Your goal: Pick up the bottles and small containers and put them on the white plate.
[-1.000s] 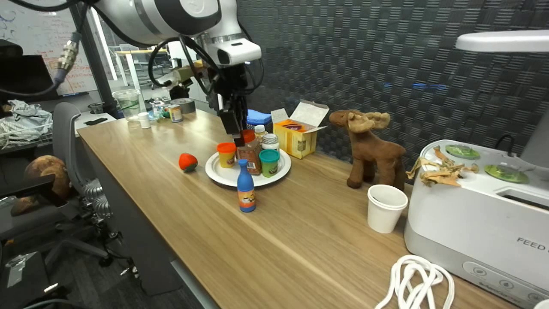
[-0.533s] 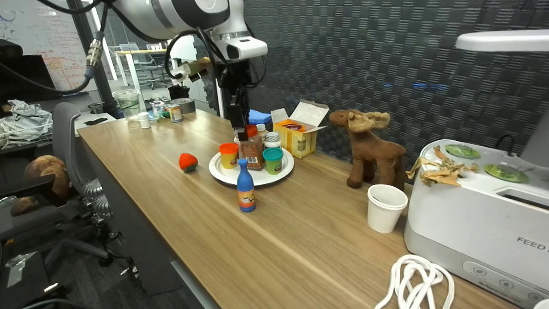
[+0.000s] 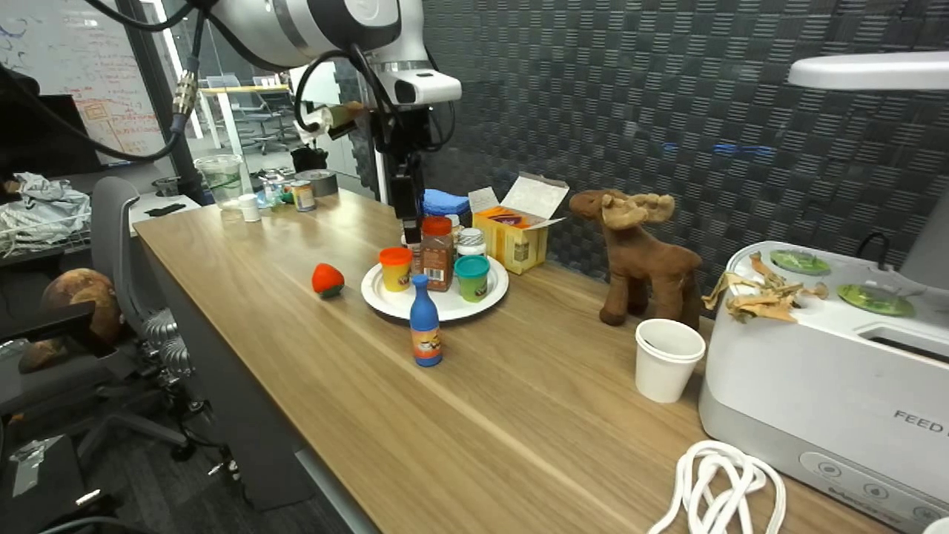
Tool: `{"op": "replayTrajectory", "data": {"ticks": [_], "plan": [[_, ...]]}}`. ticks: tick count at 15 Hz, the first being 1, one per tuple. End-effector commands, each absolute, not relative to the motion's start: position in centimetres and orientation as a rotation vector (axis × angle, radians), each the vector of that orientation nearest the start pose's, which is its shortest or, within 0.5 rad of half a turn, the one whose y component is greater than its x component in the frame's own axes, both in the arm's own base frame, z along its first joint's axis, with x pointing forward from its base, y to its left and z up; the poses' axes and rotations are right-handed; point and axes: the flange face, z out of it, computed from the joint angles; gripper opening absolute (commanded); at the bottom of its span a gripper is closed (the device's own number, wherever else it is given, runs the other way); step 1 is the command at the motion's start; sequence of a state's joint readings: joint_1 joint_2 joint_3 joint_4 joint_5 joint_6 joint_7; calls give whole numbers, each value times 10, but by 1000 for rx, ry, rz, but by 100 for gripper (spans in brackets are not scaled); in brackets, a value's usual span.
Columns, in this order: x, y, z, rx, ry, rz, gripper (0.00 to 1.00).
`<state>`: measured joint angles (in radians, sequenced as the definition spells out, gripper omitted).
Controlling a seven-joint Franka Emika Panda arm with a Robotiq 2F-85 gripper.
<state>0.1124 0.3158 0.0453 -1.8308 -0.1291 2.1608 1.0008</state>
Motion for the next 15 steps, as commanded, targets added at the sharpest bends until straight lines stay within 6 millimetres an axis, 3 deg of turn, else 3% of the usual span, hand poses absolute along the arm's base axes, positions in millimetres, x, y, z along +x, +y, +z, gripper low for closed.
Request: {"op": "replayTrajectory", "data": {"ticks": [1,2,6,8,12,15], "plan": [[627,97,373,-2976,1251,-109,96],[625,97,375,-2972,1257,-118,100],[614,109,389,-2962,1249,-205,100],[604,123,393,-3009,1149,-206,100],[577,165,377,-3092,863,-92,100],[561,180,343,-3120,758,-76,100]]}}
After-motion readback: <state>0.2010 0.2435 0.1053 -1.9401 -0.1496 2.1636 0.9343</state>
